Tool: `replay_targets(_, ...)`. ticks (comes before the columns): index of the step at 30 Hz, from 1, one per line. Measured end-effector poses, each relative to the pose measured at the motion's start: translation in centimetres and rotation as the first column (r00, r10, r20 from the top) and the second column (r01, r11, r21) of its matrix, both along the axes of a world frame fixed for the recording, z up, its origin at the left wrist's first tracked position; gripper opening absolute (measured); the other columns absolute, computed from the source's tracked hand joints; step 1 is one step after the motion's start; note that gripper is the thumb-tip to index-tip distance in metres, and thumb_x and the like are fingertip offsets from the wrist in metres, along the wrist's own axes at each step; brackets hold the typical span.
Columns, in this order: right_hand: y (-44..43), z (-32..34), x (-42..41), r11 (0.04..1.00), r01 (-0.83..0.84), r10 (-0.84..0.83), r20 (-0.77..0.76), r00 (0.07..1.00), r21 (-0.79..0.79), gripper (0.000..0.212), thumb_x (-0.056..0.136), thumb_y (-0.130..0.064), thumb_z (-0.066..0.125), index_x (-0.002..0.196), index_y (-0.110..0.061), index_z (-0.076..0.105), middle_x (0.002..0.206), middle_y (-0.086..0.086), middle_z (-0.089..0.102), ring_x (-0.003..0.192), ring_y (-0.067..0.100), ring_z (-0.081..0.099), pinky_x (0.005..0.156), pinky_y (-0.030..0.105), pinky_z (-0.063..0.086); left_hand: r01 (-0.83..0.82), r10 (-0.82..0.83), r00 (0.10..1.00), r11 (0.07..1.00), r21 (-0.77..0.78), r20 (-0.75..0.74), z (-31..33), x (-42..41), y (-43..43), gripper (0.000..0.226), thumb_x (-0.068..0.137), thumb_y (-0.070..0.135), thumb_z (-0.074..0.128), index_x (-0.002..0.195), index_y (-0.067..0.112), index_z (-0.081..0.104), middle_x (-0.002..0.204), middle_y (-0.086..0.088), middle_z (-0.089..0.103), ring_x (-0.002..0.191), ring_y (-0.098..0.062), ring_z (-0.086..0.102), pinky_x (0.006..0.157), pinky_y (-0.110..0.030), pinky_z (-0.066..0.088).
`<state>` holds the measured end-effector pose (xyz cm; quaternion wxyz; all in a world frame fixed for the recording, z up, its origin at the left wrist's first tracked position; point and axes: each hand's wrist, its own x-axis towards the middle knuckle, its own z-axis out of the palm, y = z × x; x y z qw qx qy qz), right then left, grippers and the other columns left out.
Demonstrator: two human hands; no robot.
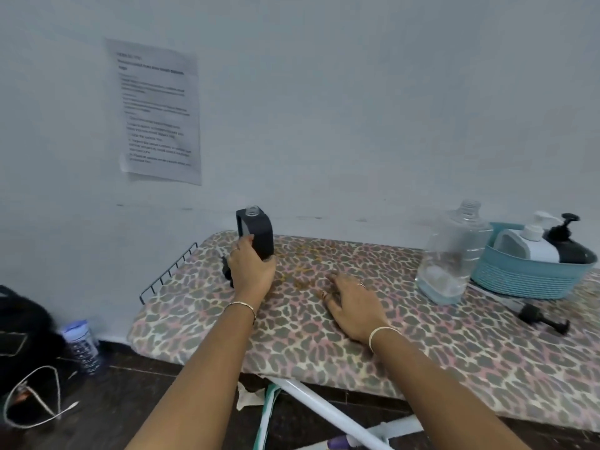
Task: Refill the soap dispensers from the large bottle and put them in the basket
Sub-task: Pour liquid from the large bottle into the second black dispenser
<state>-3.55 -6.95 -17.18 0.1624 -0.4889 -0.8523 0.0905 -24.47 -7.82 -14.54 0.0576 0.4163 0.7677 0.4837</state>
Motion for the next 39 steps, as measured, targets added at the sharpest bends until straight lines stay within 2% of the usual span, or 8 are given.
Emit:
replay_targets(2, 0.9, -0.2, -0.4, 0.999, 0.034, -0.034, 0.065, 0.997, -0.001, 0.057, 0.1, -0.045, 0.032, 0.151, -0.02, 0.024, 0.156, 0.0, 0.027, 0.145, 0.017, 0.022, 0.118, 0.041, 0.014, -0.019, 0.019, 1.0, 1.0, 0.002, 0.025, 0.2, -0.9, 1.1, 0.067, 0.073, 0.021, 0.081, 0.128, 0.008, 0.046, 0.124, -0.013, 0.056, 0.12, -0.031, 0.049, 0.098, -0.044, 0.045)
replay_targets(4, 1.7, -0.4, -0.5, 0.998, 0.068, -0.068, 0.099, 0.993, 0.0, 0.058, 0.1, -0.047, 0.029, 0.151, -0.02, 0.022, 0.158, -0.001, 0.023, 0.146, 0.015, 0.017, 0.12, 0.044, 0.009, -0.045, 0.045, 0.998, 0.999, 0.002, 0.037, 0.3, -1.7, 2.4, 0.074, 0.068, 0.025, 0.085, 0.127, 0.006, 0.045, 0.125, -0.013, 0.054, 0.121, -0.032, 0.048, 0.1, -0.045, 0.043)
replay_targets(11, 2.7, -1.2, -0.8, 0.991, 0.131, -0.133, 0.114, 0.985, 0.02, 0.058, 0.098, -0.05, 0.027, 0.147, -0.02, 0.032, 0.152, -0.003, 0.036, 0.141, 0.014, 0.028, 0.118, 0.043, 0.015, -0.184, 0.188, 0.981, 0.979, -0.09, 0.039, 0.9, -1.9, 6.1, 0.089, 0.065, 0.044, 0.083, 0.132, 0.008, 0.038, 0.134, -0.013, 0.046, 0.127, -0.036, 0.039, 0.104, -0.047, 0.038)
replay_targets(19, 2.5, -1.0, -0.7, 0.991, 0.132, -0.132, 0.083, 0.988, 0.006, 0.058, 0.098, -0.05, 0.03, 0.148, -0.02, 0.032, 0.153, -0.003, 0.035, 0.142, 0.014, 0.026, 0.117, 0.038, 0.016, -0.208, 0.21, 0.959, 0.978, -0.031, 0.191, 1.3, -1.6, 6.8, 0.063, 0.072, 0.028, 0.076, 0.124, 0.012, 0.044, 0.124, -0.011, 0.051, 0.112, -0.032, 0.052, 0.082, -0.045, 0.051)
replay_targets(27, 2.1, -0.7, -0.6, 0.99, 0.142, -0.141, 0.066, 0.988, -0.008, 0.057, 0.098, -0.049, 0.032, 0.146, -0.02, 0.035, 0.151, -0.001, 0.038, 0.14, 0.017, 0.031, 0.116, 0.039, 0.022, 0.065, -0.112, 0.939, 0.986, 0.152, 0.325, 1.6, 0.2, 4.5, 0.039, 0.072, 0.017, 0.076, 0.106, 0.018, 0.057, 0.091, 0.007, 0.061, 0.082, -0.013, 0.059, 0.059, -0.017, 0.044)
replay_targets(31, 2.0, -0.6, -0.6, 0.989, 0.151, -0.151, 0.052, 0.987, 0.009, 0.055, 0.097, -0.048, 0.034, 0.143, -0.018, 0.041, 0.147, 0.001, 0.042, 0.139, 0.021, 0.029, 0.114, 0.04, 0.027, 0.185, -0.257, 0.861, 0.962, 0.199, 0.44, 2.0, 2.9, 3.2, 0.037, 0.073, 0.011, 0.076, 0.103, 0.019, 0.056, 0.091, 0.008, 0.063, 0.082, -0.006, 0.061, 0.064, -0.017, 0.048)
replay_targets(36, 1.7, -0.4, -0.5, 0.971, 0.23, -0.236, 0.1, 0.966, 0.07, 0.049, 0.093, -0.046, 0.041, 0.13, -0.016, 0.052, 0.135, 0.007, 0.049, 0.127, 0.026, 0.038, 0.104, 0.042, 0.034, 0.37, -0.407, 0.808, 0.913, 0.17, 0.425, 2.2, 5.6, 1.3, 0.042, 0.072, 0.003, 0.074, 0.106, 0.019, 0.055, 0.092, 0.011, 0.061, 0.081, 0.002, 0.058, 0.059, -0.008, 0.047)
replay_targets(39, 1.3, 0.2, 0.5, 0.953, 0.297, -0.301, 0.063, 0.952, 0.058, 0.043, 0.092, -0.042, 0.045, 0.124, -0.014, 0.054, 0.127, 0.007, 0.055, 0.12, 0.026, 0.048, 0.104, 0.043, 0.033, 0.396, -0.427, 0.787, 0.903, 0.166, 0.446, 2.0, 6.6, 0.6, 0.045, 0.069, 0.001, 0.074, 0.11, 0.013, 0.059, 0.099, 0.004, 0.066, 0.085, -0.004, 0.062, 0.067, -0.016, 0.051)
